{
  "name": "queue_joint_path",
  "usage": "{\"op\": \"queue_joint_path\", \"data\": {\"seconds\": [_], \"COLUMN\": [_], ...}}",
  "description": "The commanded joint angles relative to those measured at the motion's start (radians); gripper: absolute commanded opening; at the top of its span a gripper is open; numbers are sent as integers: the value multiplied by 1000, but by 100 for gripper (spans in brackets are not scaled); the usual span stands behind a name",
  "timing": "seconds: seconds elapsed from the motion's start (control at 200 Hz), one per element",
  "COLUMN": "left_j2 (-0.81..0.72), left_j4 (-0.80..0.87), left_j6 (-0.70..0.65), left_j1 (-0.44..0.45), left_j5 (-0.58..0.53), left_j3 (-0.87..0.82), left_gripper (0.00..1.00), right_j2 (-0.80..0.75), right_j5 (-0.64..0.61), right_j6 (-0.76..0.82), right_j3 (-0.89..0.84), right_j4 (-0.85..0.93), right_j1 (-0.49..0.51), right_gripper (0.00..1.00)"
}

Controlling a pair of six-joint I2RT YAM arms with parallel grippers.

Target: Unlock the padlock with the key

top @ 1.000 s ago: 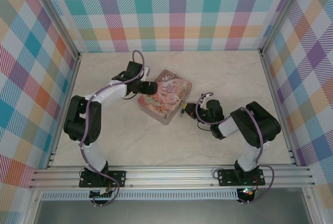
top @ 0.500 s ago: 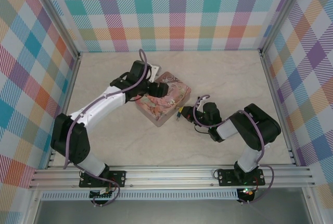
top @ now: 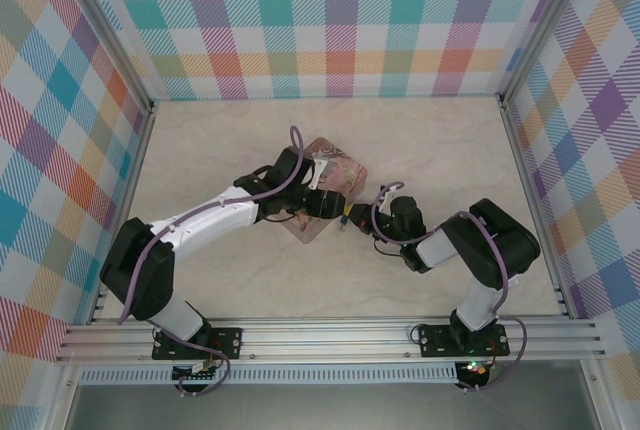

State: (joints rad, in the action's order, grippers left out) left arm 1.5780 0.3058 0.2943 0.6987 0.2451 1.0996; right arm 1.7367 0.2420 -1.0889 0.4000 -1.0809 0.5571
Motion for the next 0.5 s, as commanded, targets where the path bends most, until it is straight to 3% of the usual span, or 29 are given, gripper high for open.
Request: {"op": "queue_joint_path", "data": {"seconds": [0.0, 0.495], "left_j2": [16, -41], "left_j4": [-19, 29], "left_j6": [37, 55], "left_j1": [18, 36], "left_j5": [-3, -81], "left_j3": [-33, -174], "left_gripper": [75, 75], "right_j2": [-16, 60], "right_j5": [-15, -79], "right_j6": [-13, -89], "right_j3": [13, 50], "right_j4": [-53, -146], "right_j1": [6, 6], "right_gripper": [3, 4]}}
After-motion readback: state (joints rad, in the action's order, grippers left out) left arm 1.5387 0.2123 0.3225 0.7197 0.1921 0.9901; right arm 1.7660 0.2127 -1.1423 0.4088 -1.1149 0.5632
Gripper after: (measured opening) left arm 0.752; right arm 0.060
